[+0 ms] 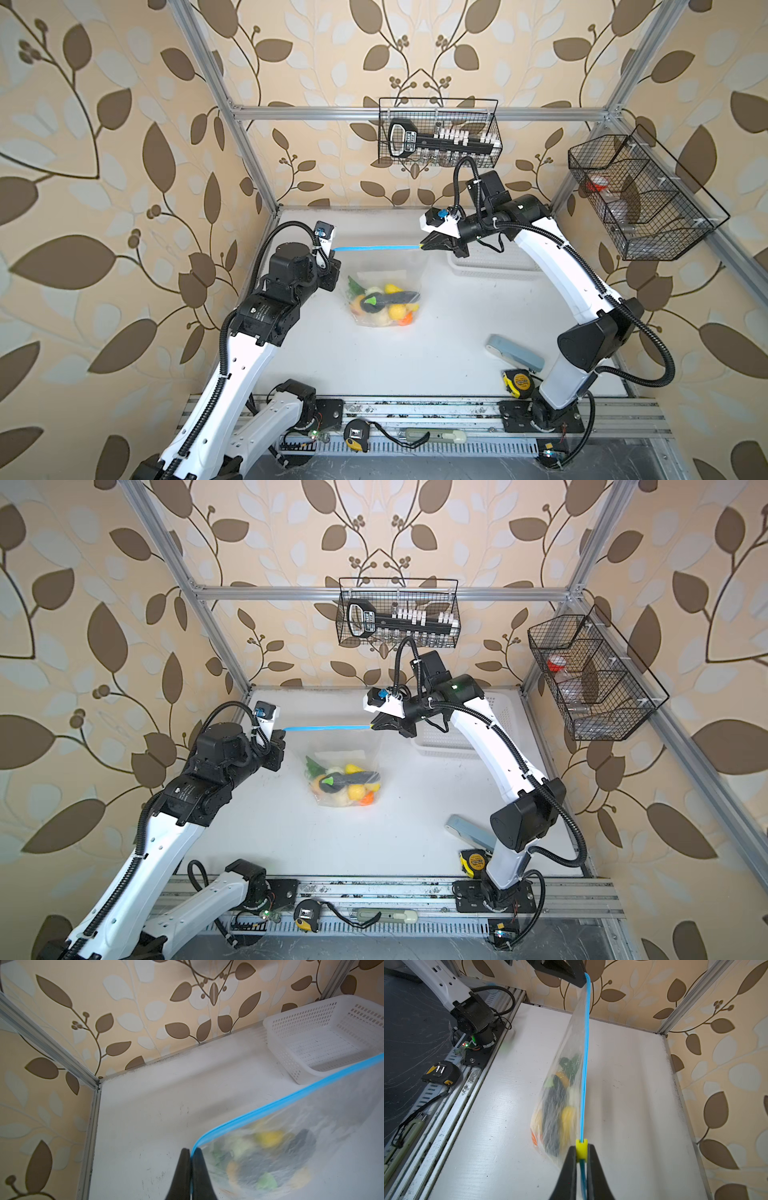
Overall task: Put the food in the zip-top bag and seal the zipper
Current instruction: 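Slide the right gripper along the zipper away from the left gripper, pressing it shut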
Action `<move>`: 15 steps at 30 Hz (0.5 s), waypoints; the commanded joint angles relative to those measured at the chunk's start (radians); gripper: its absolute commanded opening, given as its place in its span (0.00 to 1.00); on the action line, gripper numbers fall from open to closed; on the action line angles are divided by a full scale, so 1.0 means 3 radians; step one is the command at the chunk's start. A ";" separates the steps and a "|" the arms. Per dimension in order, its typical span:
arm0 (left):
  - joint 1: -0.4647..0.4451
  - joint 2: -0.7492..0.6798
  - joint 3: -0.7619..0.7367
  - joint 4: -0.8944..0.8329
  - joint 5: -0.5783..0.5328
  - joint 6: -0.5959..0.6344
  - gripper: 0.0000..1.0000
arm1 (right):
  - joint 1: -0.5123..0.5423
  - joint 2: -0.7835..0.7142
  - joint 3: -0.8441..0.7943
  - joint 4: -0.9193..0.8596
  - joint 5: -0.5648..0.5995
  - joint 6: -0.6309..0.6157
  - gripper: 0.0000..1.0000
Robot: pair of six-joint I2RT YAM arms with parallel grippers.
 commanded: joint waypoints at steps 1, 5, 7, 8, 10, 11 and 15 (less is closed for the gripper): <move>0.0024 -0.0029 0.0084 0.0112 -0.0237 -0.0043 0.00 | -0.0058 -0.0121 -0.0051 -0.0067 -0.0073 -0.0057 0.09; 0.0023 -0.0037 0.0078 0.0115 -0.0247 -0.0043 0.00 | -0.0081 -0.0126 -0.0062 -0.0063 -0.0082 -0.0057 0.09; 0.0023 -0.0033 0.0068 0.0118 -0.0257 -0.0038 0.00 | -0.0089 -0.0131 -0.0075 -0.0059 -0.0083 -0.0061 0.09; 0.0023 -0.0033 0.0068 0.0115 -0.0253 -0.0038 0.00 | -0.0094 -0.0133 -0.0084 -0.0057 -0.0083 -0.0057 0.09; 0.0024 -0.0033 0.0068 0.0117 -0.0257 -0.0039 0.00 | -0.0099 -0.0131 -0.0081 -0.0058 -0.0081 -0.0057 0.09; 0.0024 -0.0036 0.0064 0.0116 -0.0261 -0.0038 0.00 | -0.0103 -0.0131 -0.0088 -0.0058 -0.0077 -0.0060 0.09; 0.0024 -0.0041 0.0058 0.0117 -0.0269 -0.0032 0.00 | -0.0117 -0.0145 -0.0096 -0.0058 -0.0083 -0.0062 0.09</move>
